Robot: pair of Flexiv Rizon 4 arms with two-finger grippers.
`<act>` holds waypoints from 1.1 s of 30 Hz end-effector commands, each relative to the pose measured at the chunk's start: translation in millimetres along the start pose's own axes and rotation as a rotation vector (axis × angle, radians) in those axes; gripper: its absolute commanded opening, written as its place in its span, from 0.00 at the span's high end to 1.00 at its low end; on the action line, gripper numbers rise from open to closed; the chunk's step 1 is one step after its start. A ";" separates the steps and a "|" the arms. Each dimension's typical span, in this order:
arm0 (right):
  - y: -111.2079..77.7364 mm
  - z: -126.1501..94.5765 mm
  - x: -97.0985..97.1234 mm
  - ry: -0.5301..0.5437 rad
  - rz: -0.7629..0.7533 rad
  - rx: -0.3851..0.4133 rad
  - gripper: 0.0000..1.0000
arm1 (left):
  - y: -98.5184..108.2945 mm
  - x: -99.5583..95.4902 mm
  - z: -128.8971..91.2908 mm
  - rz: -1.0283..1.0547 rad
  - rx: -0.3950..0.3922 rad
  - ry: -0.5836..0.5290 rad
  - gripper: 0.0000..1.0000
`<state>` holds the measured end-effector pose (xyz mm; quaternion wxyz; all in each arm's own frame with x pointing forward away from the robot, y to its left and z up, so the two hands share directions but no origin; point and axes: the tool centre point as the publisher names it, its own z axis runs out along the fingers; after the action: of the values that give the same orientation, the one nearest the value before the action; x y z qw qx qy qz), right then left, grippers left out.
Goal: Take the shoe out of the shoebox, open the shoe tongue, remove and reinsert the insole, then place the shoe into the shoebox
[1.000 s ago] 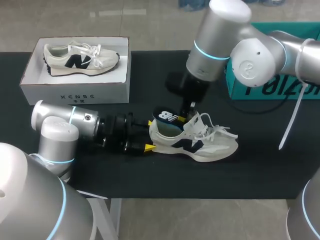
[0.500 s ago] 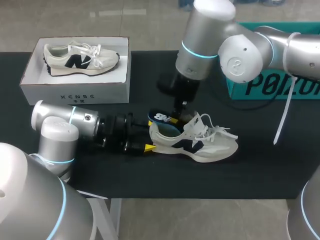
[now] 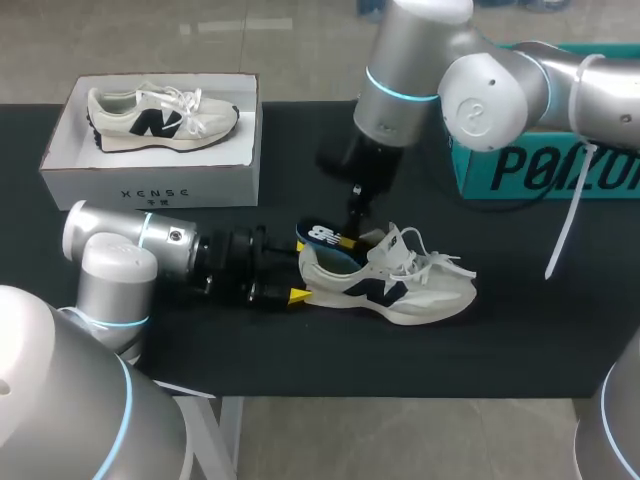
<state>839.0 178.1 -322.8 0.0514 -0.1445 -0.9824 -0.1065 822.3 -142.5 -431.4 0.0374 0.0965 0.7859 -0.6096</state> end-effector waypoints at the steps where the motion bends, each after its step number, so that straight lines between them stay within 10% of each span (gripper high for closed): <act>1: -3.2 -8.2 -0.7 0.002 -0.004 0.002 0.00 | 2.0 1.4 1.3 0.001 -0.001 -0.001 1.00; 25: -3.6 -9.6 -0.5 0.014 0.000 0.019 0.00 | 2.0 1.4 1.3 0.001 -0.001 -0.001 1.00; 33: -5.5 -26.6 3.4 0.133 0.000 -0.128 0.00 | 2.0 1.4 1.3 0.001 -0.001 -0.001 1.00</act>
<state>837.8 178.5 -300.9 0.0962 -0.1412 -0.9740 -0.1491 822.3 -142.5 -431.4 0.0374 0.0965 0.7860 -0.6096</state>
